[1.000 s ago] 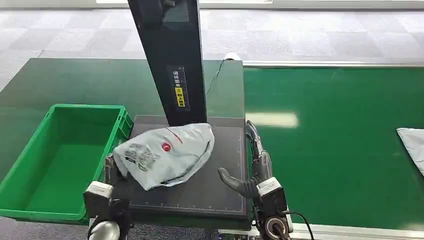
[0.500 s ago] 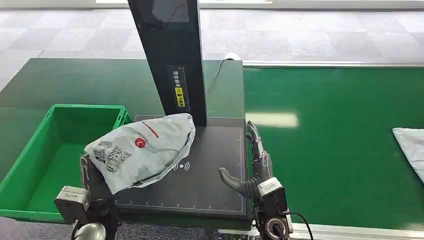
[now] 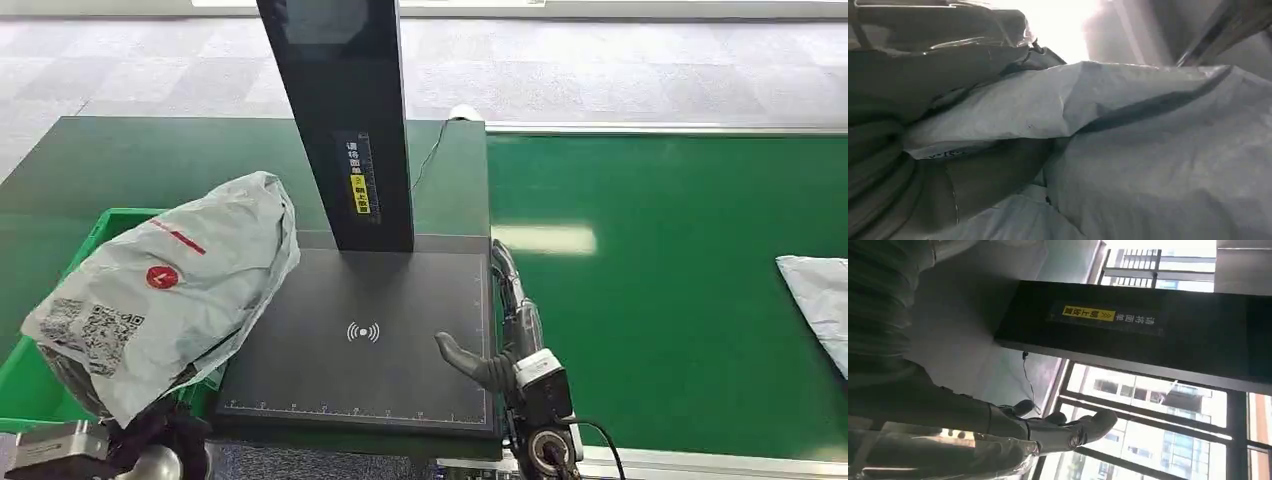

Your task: Moved the parcel from conveyor to table for the left to box.

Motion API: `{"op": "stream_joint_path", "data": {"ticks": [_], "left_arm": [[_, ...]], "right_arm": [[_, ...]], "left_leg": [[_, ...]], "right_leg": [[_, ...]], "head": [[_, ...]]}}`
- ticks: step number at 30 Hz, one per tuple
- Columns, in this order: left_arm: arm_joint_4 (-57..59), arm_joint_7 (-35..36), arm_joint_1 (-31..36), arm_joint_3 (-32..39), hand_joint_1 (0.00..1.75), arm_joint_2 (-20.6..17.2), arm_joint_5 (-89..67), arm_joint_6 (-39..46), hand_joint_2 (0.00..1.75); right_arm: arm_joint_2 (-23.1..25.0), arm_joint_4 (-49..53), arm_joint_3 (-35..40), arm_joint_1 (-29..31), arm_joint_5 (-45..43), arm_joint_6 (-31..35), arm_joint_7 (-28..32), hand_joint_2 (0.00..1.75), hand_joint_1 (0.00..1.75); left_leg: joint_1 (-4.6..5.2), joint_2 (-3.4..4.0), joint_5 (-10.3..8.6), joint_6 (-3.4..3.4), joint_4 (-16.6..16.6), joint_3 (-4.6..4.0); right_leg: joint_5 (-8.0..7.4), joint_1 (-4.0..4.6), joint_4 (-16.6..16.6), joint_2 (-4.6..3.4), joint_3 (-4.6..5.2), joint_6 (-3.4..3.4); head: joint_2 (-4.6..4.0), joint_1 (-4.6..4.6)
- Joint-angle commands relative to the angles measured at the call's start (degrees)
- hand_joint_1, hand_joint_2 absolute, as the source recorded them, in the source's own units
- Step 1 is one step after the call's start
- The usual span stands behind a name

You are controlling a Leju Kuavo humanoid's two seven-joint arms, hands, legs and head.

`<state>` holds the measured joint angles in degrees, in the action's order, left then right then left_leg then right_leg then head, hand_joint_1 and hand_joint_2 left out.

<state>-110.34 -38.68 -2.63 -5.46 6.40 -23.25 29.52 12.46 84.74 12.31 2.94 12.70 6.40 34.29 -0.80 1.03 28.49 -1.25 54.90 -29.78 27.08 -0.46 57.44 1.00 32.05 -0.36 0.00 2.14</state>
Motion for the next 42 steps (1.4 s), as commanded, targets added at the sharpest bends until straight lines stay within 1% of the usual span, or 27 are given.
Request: {"op": "stream_joint_path", "data": {"ticks": [1,3,6,8,11,13,17,19,23,25,26,27,28,29,37,39,40,41,42], "left_arm": [[11.8,17.4,7.4,15.5,1.75,-0.5,-32.6,10.5,1.75],[12.7,17.2,7.7,17.1,1.75,-0.1,-33.4,10.5,1.75],[13.7,19.7,8.5,18.0,1.75,-0.9,-35.4,10.5,1.75],[15.3,24.8,9.1,18.0,1.75,-1.7,-39.8,7.6,1.75],[18.2,31.9,10.9,18.1,1.75,-1.9,-44.1,0.6,1.75],[20.2,35.3,11.6,17.9,1.75,-2.2,-45.1,-3.4,1.75],[21.1,35.8,11.8,17.7,1.75,-2.3,-45.2,-3.9,1.75],[22.3,38.4,12.1,18.0,1.75,-2.4,-45.3,-6.4,1.75],[26.6,39.7,13.8,17.8,1.75,-2.9,-43.9,-8.9,1.75],[28.7,40.7,14.7,17.6,1.55,-2.9,-44.0,-10.1,1.75],[29.2,40.9,14.9,17.5,0.52,-2.9,-44.0,-10.4,1.75],[29.8,41.0,15.0,17.3,0.16,-2.8,-43.6,-10.6,1.75],[29.9,41.0,14.9,17.2,0.12,-2.8,-43.4,-10.7,1.75],[29.7,40.8,14.7,17.3,0.00,-2.8,-43.2,-9.6,1.75],[27.8,39.8,14.0,17.2,0.00,-2.8,-42.5,-7.3,1.75],[26.8,38.6,13.7,17.4,0.00,-2.7,-41.1,-4.3,1.75],[25.8,36.2,13.3,17.4,0.00,-2.8,-39.3,-0.9,1.75],[25.8,36.2,13.3,17.4,0.00,-2.8,-39.3,-0.9,1.75],[24.3,33.9,12.8,17.3,0.00,-2.8,-37.9,2.2,1.75]], "right_arm": [[-0.3,-1.4,-0.8,-1.4,0.0,1.4,-0.2,1.75,0.00],[-0.3,-1.4,-0.8,-1.6,0.2,1.3,-0.1,1.75,0.00],[-0.1,-1.8,-0.7,-1.0,0.5,1.0,0.0,1.75,0.00],[-0.2,-1.8,-0.7,-0.5,1.0,0.5,-0.2,1.75,0.00],[-0.2,-0.6,-1.3,-0.7,1.5,0.5,-0.3,1.75,0.00],[-0.2,0.2,-1.8,-1.0,1.9,0.3,-0.5,1.75,0.00],[-0.2,0.4,-2.0,-1.1,2.0,0.2,-0.5,1.75,0.00],[-0.1,0.6,-2.3,-1.0,2.3,0.1,-0.6,1.75,0.00],[-0.4,2.3,-2.3,-1.5,3.2,0.5,-0.9,1.75,0.00],[-0.5,3.1,-2.0,-1.9,4.1,0.5,-1.5,1.75,0.00],[-0.4,3.2,-1.9,-1.9,4.2,0.6,-1.6,1.75,0.00],[-0.4,3.2,-1.9,-2.0,4.2,0.6,-1.6,1.75,0.00],[-0.3,3.3,-1.8,-2.1,4.2,0.7,-1.6,1.75,0.00],[-0.4,3.3,-1.8,-2.1,4.2,0.7,-1.6,1.75,0.00],[-0.5,3.3,-1.4,-2.0,4.1,1.0,-1.6,1.75,0.00],[-0.7,3.0,-1.1,-1.7,4.1,1.1,-1.6,1.75,0.00],[-0.8,2.9,-0.9,-1.6,4.1,1.1,-1.7,1.75,0.00],[-0.8,2.9,-0.9,-1.6,4.1,1.1,-1.7,1.75,0.00],[-0.9,2.8,-0.8,-1.5,4.0,1.2,-1.7,1.75,0.00]], "left_leg": [[0.02,-0.21,-0.10,0.03,-0.1,0.09],[0.01,-0.20,-0.12,0.03,-0.1,0.07],[0.00,-0.09,-0.07,0.04,-0.1,0.02],[0.01,-0.06,-0.05,0.02,0.0,0.05],[0.02,-0.13,-0.06,0.03,0.0,0.01],[0.01,-0.18,-0.08,0.04,0.0,-0.02],[0.01,-0.11,-0.06,0.02,0.0,-0.02],[0.01,-0.18,-0.07,0.04,0.0,-0.04],[0.03,-0.10,-0.05,0.02,0.0,0.00],[0.01,-0.22,-0.08,0.03,0.0,-0.03],[0.02,-0.18,-0.07,0.03,0.0,-0.02],[-0.01,-0.29,-0.10,0.05,0.0,-0.07],[0.01,-0.22,-0.09,0.04,0.0,-0.04],[0.02,-0.15,-0.06,0.03,0.0,-0.01],[-0.01,-0.13,-0.05,0.03,0.0,-0.02],[-0.01,-0.17,-0.08,0.05,0.0,-0.06],[0.00,-0.10,-0.05,0.03,0.0,-0.03],[-0.01,-0.09,-0.04,0.03,0.0,-0.03],[-0.02,-0.10,-0.06,0.05,0.0,-0.06]], "right_leg": [[-0.03,-0.02,-0.1,0.09,-0.11,-0.02],[-0.08,-0.01,-0.1,0.04,-0.07,-0.02],[-0.05,0.01,-0.1,-0.03,-0.02,0.00],[-0.02,0.01,0.0,-0.02,-0.03,0.00],[-0.01,-0.01,0.0,0.05,-0.01,0.01],[-0.03,0.00,0.0,0.07,0.00,0.02],[-0.02,0.00,0.0,0.04,0.01,0.01],[-0.02,0.00,0.0,0.09,0.02,0.01],[-0.01,-0.02,0.0,0.04,0.01,0.01],[-0.01,0.00,0.0,0.13,0.01,0.01],[-0.01,-0.01,0.0,0.11,0.02,0.01],[-0.04,0.02,0.0,0.16,0.04,0.02],[-0.03,0.00,0.0,0.11,0.02,0.02],[-0.02,-0.01,0.0,0.07,0.01,0.02],[-0.03,0.02,0.0,0.01,0.00,0.01],[-0.06,0.02,-0.1,0.03,0.03,0.02],[-0.03,0.01,0.0,0.01,0.02,0.01],[-0.03,0.02,0.0,-0.01,0.02,0.01],[-0.06,0.03,0.0,-0.04,0.05,0.02]], "head": [[0.00,-0.02],[0.00,0.00],[0.00,-0.02],[0.00,0.00],[0.00,-0.02],[0.00,0.00],[0.00,-0.02],[0.00,-0.02],[0.00,0.00],[0.00,0.00],[0.00,-0.02],[0.00,-0.02],[0.00,-0.02],[0.00,-0.02],[0.00,-0.02],[0.00,-0.02],[0.00,-0.02],[0.00,0.00],[0.00,-0.02]]}}
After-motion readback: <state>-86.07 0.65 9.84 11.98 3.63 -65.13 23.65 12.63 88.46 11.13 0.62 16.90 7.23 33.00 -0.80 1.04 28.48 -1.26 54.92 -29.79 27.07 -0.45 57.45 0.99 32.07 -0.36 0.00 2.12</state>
